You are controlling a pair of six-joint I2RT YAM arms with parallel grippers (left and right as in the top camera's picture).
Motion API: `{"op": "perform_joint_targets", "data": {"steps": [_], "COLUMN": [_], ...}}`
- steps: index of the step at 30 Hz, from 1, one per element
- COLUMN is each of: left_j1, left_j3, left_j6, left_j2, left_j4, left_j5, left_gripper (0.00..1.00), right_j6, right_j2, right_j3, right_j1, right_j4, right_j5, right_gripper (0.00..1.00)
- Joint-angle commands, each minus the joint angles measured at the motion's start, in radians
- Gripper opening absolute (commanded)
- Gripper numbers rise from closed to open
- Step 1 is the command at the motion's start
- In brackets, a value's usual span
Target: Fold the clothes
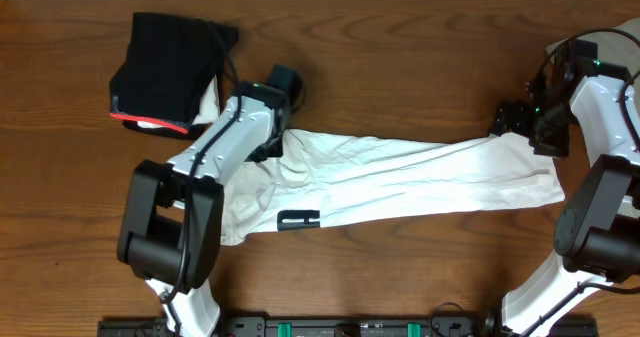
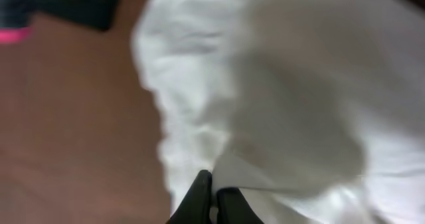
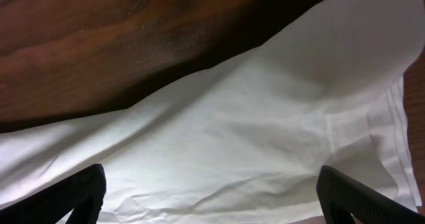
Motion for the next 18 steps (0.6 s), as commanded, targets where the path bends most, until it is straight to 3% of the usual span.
{"op": "perform_joint_targets", "data": {"steps": [1,10,13,18], "left_j1": [0.045,0.114,0.116,0.116], "left_j3": [-0.004,-0.004,-0.005,-0.004], "left_j6": [-0.105,-0.174,-0.174,-0.174], "left_j2": [-0.023,-0.023,-0.023,-0.023], "left_j4": [-0.04,-0.134,-0.146,-0.183], "left_j5": [-0.063,-0.063,-0.062,-0.058], "left_gripper": [0.06,0.08,0.3,0.38], "right_j6": [-0.007,-0.007,-0.007,-0.007], "right_j2": [-0.019,-0.019,-0.019,-0.019], "right_j3": [-0.006,-0.006,-0.006,-0.006], "right_j1": [0.006,0.006,0.006,0.006], "right_j4": [0.0,0.0,0.0,0.0], "right_j5": [-0.001,-0.001,-0.001,-0.001], "right_gripper": [0.99,0.99,0.99,0.99]}}
